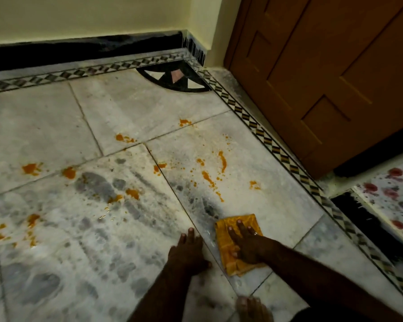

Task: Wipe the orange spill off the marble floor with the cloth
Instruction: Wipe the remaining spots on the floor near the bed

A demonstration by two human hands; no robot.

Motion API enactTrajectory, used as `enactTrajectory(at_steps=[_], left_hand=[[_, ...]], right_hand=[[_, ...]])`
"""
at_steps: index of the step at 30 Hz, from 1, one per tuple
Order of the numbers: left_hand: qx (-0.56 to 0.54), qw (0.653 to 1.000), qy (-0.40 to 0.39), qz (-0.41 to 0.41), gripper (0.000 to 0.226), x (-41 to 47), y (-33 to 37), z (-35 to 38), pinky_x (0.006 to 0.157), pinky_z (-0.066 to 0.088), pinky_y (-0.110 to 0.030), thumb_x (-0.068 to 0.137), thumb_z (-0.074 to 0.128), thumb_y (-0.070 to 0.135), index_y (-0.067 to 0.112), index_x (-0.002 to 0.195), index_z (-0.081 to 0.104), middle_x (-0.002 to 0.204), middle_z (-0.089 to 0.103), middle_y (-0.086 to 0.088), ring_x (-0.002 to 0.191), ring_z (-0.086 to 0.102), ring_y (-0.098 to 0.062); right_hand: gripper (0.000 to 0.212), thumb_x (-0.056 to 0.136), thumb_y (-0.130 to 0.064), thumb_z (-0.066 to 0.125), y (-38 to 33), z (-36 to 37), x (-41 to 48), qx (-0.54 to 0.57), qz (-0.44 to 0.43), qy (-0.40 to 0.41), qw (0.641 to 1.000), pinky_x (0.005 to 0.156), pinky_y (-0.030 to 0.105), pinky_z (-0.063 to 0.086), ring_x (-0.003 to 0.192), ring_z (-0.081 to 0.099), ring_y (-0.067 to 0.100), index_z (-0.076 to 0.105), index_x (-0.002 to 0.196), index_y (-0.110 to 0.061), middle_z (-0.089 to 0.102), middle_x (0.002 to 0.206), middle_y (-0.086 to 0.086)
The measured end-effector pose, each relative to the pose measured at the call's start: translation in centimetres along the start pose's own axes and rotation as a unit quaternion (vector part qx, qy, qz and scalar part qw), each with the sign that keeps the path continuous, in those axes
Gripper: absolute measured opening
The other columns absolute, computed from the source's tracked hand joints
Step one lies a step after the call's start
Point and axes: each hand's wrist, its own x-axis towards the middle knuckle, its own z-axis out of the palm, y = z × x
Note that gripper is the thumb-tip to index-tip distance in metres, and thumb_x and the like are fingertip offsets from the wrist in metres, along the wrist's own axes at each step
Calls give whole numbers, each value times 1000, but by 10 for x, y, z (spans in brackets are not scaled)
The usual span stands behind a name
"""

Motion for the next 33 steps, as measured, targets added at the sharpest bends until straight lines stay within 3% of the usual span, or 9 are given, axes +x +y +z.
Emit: enactTrajectory(at_steps=[3, 7, 11, 14, 16, 19, 26, 30, 33], left_hand=[[35, 998, 48, 9, 95, -5, -3, 9, 123, 9, -54, 94, 51, 58, 21, 160, -6, 167, -17, -7, 155, -6, -31], [50, 988, 143, 11, 88, -2, -1, 21, 124, 0, -51, 98, 46, 51, 19, 159, -9, 166, -20, -8, 154, -14, -30], [56, 981, 183, 3, 89, 9, -3, 24, 122, -3, -52, 96, 50, 47, 19, 160, -6, 166, -19, -7, 154, -13, -29], [30, 977, 211, 17, 103, 18, -3, 24, 114, 34, -54, 61, 77, 60, 13, 148, 47, 160, 30, -10, 143, 42, -33], [45, 966, 252, 31, 94, 31, -6, 28, 109, 38, -48, 50, 69, 65, 15, 129, 68, 142, 57, -7, 124, 62, -29], [21, 967, 251, 38, 86, 43, -3, 15, 111, 21, -44, 71, 47, 67, 11, 134, 63, 144, 57, -9, 132, 54, -29], [38, 951, 307, -9, 80, 83, 26, 12, 115, 18, -46, 84, 48, 57, 10, 149, 45, 157, 36, -16, 142, 42, -34], [51, 945, 323, -20, 79, 90, 40, 16, 116, 19, -50, 92, 44, 59, 9, 153, 36, 161, 31, -14, 148, 30, -32], [63, 936, 346, -9, 74, 99, 38, 7, 115, 21, -50, 95, 40, 55, 9, 153, 37, 161, 32, -12, 148, 33, -31]], right_hand=[[79, 104, -48, 38, 2, 6, -11, 28, 14, 18, 999, 123, 51, 8, 150, -8, 49, -12, 158, -19, -24, 162, 20], [71, 104, -49, 15, -9, 36, -1, -24, -32, 267, 963, 115, 52, 21, 128, 36, 59, 14, 152, 3, 28, 151, 35], [73, 101, -49, 10, -16, 47, 20, -78, -39, 327, 941, 116, 50, 5, 143, 18, 49, 14, 156, -1, 24, 156, 31], [71, 96, -49, 36, -16, 30, 34, -104, -90, 323, 936, 115, 51, 12, 144, 27, 47, 33, 153, -7, 34, 156, 27], [79, 86, -51, 47, -16, 15, 46, -114, -110, 320, 934, 113, 54, 18, 144, 30, 49, 37, 152, -9, 32, 157, 27], [82, 85, -52, 49, -15, -1, 68, -105, -120, 339, 927, 115, 57, 19, 147, 23, 49, 32, 155, -11, 24, 160, 27], [75, 93, -49, 41, 35, -13, 83, -64, -105, 360, 925, 117, 59, 22, 151, 13, 44, 24, 157, -14, 17, 164, 23], [67, 98, -49, 23, 52, 23, 68, -36, -52, 396, 916, 114, 62, 30, 146, 27, 48, 39, 151, -11, 30, 159, 25], [63, 94, -47, 33, 39, 40, 61, -21, -64, 387, 919, 106, 65, 39, 140, 36, 51, 49, 146, -13, 36, 155, 25]])
